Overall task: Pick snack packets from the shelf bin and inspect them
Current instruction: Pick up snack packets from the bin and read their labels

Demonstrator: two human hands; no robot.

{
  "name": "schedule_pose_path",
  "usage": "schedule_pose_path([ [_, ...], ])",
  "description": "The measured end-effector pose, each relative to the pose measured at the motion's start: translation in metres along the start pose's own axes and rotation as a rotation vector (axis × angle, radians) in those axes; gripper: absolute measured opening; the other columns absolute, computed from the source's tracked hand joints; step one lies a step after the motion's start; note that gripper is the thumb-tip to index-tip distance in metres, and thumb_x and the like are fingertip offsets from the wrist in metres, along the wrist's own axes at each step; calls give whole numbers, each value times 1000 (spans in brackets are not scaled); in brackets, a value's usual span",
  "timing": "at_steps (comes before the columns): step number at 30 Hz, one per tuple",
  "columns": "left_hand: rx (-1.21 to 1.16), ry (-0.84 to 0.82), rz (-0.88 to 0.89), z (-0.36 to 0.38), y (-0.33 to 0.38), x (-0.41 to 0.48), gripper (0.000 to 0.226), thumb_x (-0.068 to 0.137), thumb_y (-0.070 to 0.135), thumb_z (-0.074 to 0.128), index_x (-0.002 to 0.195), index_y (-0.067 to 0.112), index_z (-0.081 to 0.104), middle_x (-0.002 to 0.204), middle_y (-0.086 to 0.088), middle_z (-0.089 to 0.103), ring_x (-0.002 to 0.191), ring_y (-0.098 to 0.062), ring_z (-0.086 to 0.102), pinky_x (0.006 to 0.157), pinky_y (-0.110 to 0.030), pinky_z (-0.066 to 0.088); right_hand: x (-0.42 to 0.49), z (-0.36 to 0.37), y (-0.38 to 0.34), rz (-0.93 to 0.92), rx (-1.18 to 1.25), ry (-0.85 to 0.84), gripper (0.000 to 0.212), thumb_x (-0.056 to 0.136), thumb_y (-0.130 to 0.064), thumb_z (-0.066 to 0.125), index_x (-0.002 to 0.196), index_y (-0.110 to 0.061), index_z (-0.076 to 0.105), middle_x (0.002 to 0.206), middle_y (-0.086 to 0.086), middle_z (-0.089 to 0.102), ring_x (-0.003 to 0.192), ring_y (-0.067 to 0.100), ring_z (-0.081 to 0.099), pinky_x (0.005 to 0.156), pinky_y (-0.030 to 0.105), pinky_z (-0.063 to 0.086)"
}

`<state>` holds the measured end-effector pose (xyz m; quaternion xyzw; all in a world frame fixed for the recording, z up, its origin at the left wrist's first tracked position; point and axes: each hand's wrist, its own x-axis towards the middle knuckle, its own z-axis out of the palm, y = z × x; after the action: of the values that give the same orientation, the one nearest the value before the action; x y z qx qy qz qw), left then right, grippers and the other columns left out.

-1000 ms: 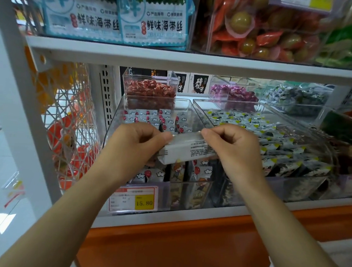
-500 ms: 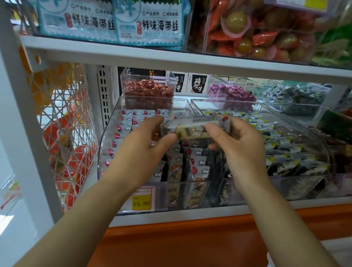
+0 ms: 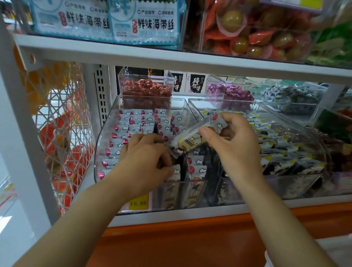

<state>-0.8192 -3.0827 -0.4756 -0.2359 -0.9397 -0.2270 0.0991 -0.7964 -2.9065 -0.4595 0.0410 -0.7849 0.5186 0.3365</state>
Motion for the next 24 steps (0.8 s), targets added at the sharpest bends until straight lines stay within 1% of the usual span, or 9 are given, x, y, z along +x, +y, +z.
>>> schedule_pose_path([
  [4, -74, 8, 22, -6, -2, -4, 24, 78, 28, 69, 65, 38, 51, 133, 8, 42, 122, -15, 23, 99, -33, 24, 0, 5, -3, -94, -186, -163, 35, 76, -27, 76, 107, -21, 60, 80, -18, 55, 70, -7, 54, 61, 5, 40],
  [7, -61, 45, 55, -7, -2, -8, 24, 78, 26, 70, 64, 35, 53, 132, 8, 45, 122, -14, 24, 99, -33, 25, -2, 15, -5, -224, -354, -249, 45, 74, -32, 77, 113, -14, 61, 89, -17, 48, 76, -3, 44, 67, 1, 33],
  [10, -10, 104, 87, -10, -1, -9, 24, 77, 27, 71, 64, 35, 52, 131, 8, 47, 122, -16, 26, 99, -34, 26, -1, 25, -5, -308, -452, -277, 49, 75, -31, 77, 116, -11, 60, 101, -7, 49, 92, 1, 40, 72, 9, 29],
  [13, 16, 121, 110, -11, 0, -10, 24, 77, 29, 71, 65, 37, 52, 130, 9, 48, 121, -15, 26, 99, -35, 26, -2, 31, -5, -315, -508, -338, 45, 78, -26, 74, 118, -12, 60, 115, 1, 58, 104, 12, 52, 84, 16, 34],
  [14, 11, 103, 107, -11, 0, -10, 23, 76, 30, 71, 66, 37, 52, 130, 9, 47, 121, -15, 26, 98, -34, 26, -2, 32, -5, -331, -547, -371, 40, 79, -24, 73, 116, -12, 62, 115, 3, 60, 105, 16, 55, 89, 23, 38],
  [16, -27, 75, 90, -12, 0, -10, 21, 76, 31, 71, 68, 37, 52, 129, 9, 46, 121, -16, 26, 94, -28, 23, -2, 32, -5, -376, -643, -434, 28, 82, -25, 69, 106, -12, 67, 104, 5, 65, 97, 22, 59, 89, 35, 42],
  [19, -60, 103, 67, -17, -6, -5, 25, 77, 19, 68, 69, 35, 52, 120, 4, 51, 118, -17, 34, 76, -15, 15, -2, 30, -7, -373, -689, -482, 27, 83, -31, 68, 103, -13, 69, 96, 3, 67, 91, 21, 60, 86, 33, 39],
  [22, -78, 133, 49, -21, -12, -2, 27, 76, 12, 65, 71, 35, 51, 115, 2, 55, 120, -19, 39, 78, -14, 15, -3, 28, -6, -425, -738, -543, 18, 92, -28, 54, 97, -19, 70, 83, -9, 59, 91, 15, 53, 90, 34, 33],
  [24, -83, 127, 33, -19, -15, -1, 30, 76, 8, 62, 72, 36, 50, 116, 1, 55, 121, -20, 39, 81, -15, 16, -3, 29, -3, -448, -843, -634, 26, 94, -24, 43, 98, -22, 69, 85, -12, 58, 96, 13, 45, 92, 31, 21],
])
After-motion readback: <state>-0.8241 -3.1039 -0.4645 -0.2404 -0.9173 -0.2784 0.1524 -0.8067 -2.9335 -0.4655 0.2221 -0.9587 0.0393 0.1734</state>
